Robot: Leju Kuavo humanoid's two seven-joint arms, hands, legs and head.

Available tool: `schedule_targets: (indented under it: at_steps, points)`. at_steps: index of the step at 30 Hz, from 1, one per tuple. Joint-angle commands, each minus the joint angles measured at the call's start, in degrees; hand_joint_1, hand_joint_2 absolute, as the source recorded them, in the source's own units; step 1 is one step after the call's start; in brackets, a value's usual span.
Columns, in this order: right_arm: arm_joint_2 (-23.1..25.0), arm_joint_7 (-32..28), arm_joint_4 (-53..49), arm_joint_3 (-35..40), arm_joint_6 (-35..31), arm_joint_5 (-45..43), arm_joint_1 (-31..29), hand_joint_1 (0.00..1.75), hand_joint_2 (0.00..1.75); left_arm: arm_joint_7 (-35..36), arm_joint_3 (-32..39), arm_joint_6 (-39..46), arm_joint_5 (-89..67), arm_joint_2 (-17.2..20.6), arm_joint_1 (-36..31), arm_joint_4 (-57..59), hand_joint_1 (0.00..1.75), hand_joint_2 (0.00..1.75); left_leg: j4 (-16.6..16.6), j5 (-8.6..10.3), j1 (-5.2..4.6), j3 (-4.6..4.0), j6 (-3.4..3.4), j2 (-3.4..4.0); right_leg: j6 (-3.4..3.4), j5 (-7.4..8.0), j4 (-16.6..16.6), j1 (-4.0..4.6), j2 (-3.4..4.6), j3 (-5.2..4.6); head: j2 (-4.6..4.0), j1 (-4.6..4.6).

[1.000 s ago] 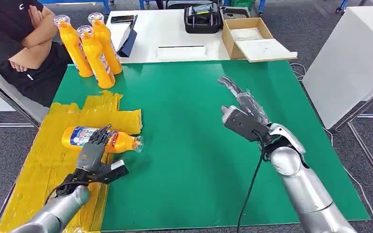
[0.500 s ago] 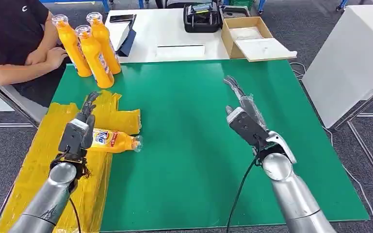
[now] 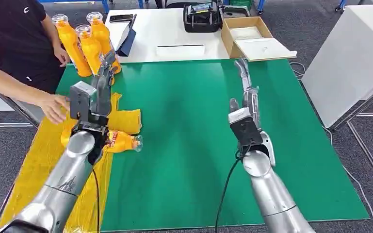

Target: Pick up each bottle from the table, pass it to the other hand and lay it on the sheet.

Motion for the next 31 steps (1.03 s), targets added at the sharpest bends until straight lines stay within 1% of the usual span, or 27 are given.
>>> schedule_targets:
  at_steps: [1, 3, 5, 7, 10, 16, 18, 21, 22, 23, 31]
  points:
    - [2.5, -0.2, 6.5, 2.2, -0.5, 0.1, -3.5, 0.00, 0.00, 0.1, -2.4, 0.1, 0.4, -3.5, -6.4, 10.4, 0.00, 0.00, 0.0, -0.09, -0.02, 0.19, -0.12, -0.05, -0.01, -0.13, 0.0, 0.00, -0.23, 0.22, 0.00, -0.02]
    - [3.3, -0.6, 6.0, 1.4, -0.2, -0.8, -3.3, 0.00, 0.00, -0.3, -2.0, -0.1, 0.9, -4.6, -7.2, 11.2, 0.00, 0.00, 0.0, -0.04, -0.01, 0.11, -0.06, -0.01, 0.00, -0.07, 0.0, 0.00, -0.12, 0.12, 0.00, -0.02]
    - [4.2, -0.7, 5.3, 1.0, 0.8, -1.2, -3.3, 0.00, 0.00, -0.7, -2.0, -0.1, 0.8, -6.3, -9.3, 14.0, 0.00, 0.00, 0.1, -0.08, -0.01, 0.13, -0.10, -0.04, 0.00, -0.12, 0.1, 0.00, -0.21, 0.16, 0.00, -0.04]
    - [4.6, 0.2, 5.0, 1.4, 0.9, -0.5, -3.6, 0.00, 0.00, -0.8, -2.1, 0.1, 0.8, -7.2, -10.1, 14.3, 0.00, 0.00, 0.1, -0.05, 0.02, 0.04, -0.09, -0.12, 0.00, -0.12, 0.1, 0.03, -0.30, 0.07, 0.00, -0.02]
    - [5.5, 1.3, 5.3, 1.7, 1.0, 0.0, -4.4, 0.00, 0.00, -0.4, -2.3, 0.6, 0.6, -8.0, -10.5, 14.4, 0.00, 0.00, 0.1, -0.04, 0.02, -0.01, -0.06, 0.03, 0.01, -0.05, 0.0, 0.02, -0.11, 0.00, 0.00, -0.02]
    - [5.7, 1.3, 5.8, 1.6, 0.9, 0.1, -4.5, 0.00, 0.00, -0.5, -2.3, 0.5, 0.6, -8.0, -10.3, 14.5, 0.00, 0.00, 0.0, -0.04, -0.01, 0.04, -0.06, 0.05, 0.00, -0.06, 0.0, 0.00, -0.11, 0.04, 0.00, -0.02]
    - [6.7, 0.6, 5.8, 0.2, -0.4, -0.8, -4.1, 0.00, 0.00, -0.6, -1.8, -0.1, 1.1, -8.1, -10.1, 14.6, 0.00, 0.00, 0.0, -0.05, -0.01, 0.05, -0.07, 0.06, 0.00, -0.07, 0.0, 0.01, -0.11, 0.05, 0.00, -0.02]
    - [7.0, 0.0, 5.9, 0.3, -0.7, -1.9, -4.2, 0.00, 0.00, -1.2, -1.7, -1.5, 1.4, -8.1, -9.5, 14.0, 0.00, 0.00, 0.0, -0.07, 0.01, 0.07, -0.08, 0.10, 0.00, -0.07, 0.0, 0.02, -0.08, 0.07, 0.00, -0.02]
    - [6.9, 0.0, 5.7, 0.4, -0.8, -1.9, -4.1, 0.00, 0.00, -1.2, -1.8, -1.7, 1.3, -8.0, -9.4, 13.9, 0.00, 0.00, 0.1, -0.20, -0.03, 0.27, -0.16, 0.15, 0.01, -0.20, 0.1, 0.00, -0.17, 0.26, 0.00, -0.02]
    - [6.9, 0.0, 5.7, 0.4, -0.8, -1.9, -4.1, 0.00, 0.00, -1.2, -1.8, -1.7, 1.3, -8.0, -9.4, 13.9, 0.00, 0.00, 0.0, -0.09, -0.01, 0.11, -0.09, 0.09, 0.00, -0.10, 0.0, 0.00, -0.12, 0.11, 0.00, -0.02]
    - [6.7, 1.0, 4.7, 1.3, 0.3, -1.7, -4.0, 0.00, 0.00, -0.9, -2.1, -1.8, 0.5, -7.8, -8.9, 13.0, 0.00, 0.00, 0.0, -0.08, -0.02, 0.10, -0.08, 0.10, 0.01, -0.09, 0.0, 0.00, -0.10, 0.10, 0.00, -0.02]
